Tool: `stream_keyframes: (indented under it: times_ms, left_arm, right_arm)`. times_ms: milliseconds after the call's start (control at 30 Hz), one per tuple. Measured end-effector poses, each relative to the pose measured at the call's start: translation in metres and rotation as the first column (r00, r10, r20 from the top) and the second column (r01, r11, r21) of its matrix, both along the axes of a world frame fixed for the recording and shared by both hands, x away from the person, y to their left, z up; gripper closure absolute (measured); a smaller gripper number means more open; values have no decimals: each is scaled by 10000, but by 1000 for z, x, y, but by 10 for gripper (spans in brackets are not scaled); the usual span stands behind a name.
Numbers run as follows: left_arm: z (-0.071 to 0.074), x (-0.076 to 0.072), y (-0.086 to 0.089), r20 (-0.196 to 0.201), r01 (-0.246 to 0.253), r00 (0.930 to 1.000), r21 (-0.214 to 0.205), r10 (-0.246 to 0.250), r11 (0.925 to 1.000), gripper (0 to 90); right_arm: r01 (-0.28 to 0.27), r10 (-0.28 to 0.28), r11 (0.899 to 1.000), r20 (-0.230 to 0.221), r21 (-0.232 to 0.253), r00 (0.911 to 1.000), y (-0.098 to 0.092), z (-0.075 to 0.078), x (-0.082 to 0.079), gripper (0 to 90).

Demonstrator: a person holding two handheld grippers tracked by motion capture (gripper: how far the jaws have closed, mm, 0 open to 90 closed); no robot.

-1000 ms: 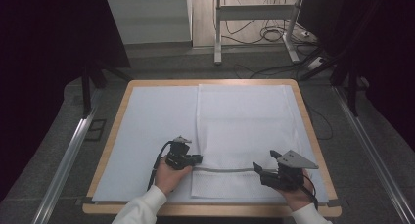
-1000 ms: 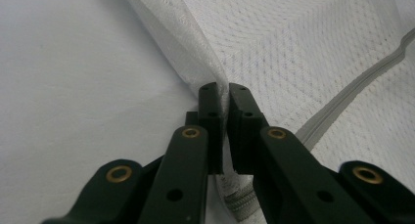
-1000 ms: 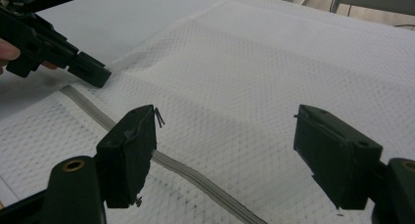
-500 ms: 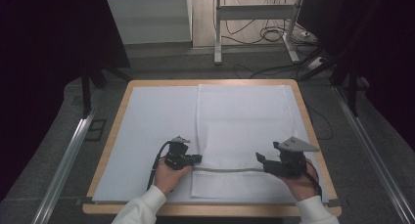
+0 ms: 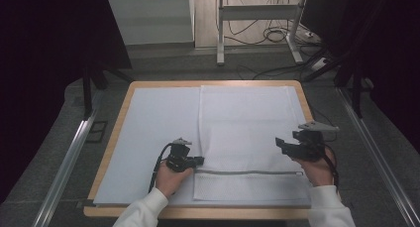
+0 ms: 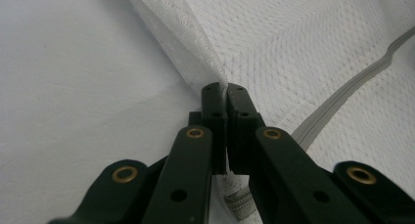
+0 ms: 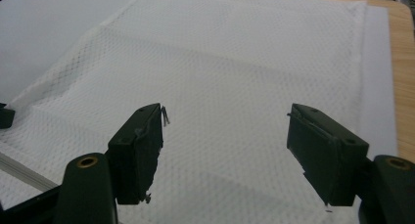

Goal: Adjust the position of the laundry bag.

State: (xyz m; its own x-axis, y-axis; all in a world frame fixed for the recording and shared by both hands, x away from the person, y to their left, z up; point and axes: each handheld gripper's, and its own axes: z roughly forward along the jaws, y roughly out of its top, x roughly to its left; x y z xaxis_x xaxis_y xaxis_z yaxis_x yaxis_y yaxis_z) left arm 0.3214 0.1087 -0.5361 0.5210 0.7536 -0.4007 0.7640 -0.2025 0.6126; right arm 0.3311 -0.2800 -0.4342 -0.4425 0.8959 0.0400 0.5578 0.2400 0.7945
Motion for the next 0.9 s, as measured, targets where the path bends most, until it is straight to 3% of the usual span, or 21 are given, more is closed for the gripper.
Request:
stream_keyframes:
  times_ms: [233,433,700,900]
  left_arm:
    - [-1,-1,-1,63,-52,10000,63,52,10000,884]
    - [-1,-1,-1,83,-48,10000,53,48,10000,884]
    - [0,-1,0,106,-48,9999,-10,48,10000,885]
    - [1,-1,0,142,-88,9999,-33,88,10000,885]
  right_arm:
    - [493,-500,9985,-335,-233,9982,-33,-11,-2,289]
    - [986,-1008,9945,-643,-361,9928,-51,-25,1,310]
    - [1309,-1365,9896,-1015,-602,9854,-63,-36,3,329]
    - [1390,-1444,9892,-1408,-470,9795,-70,-42,6,339]
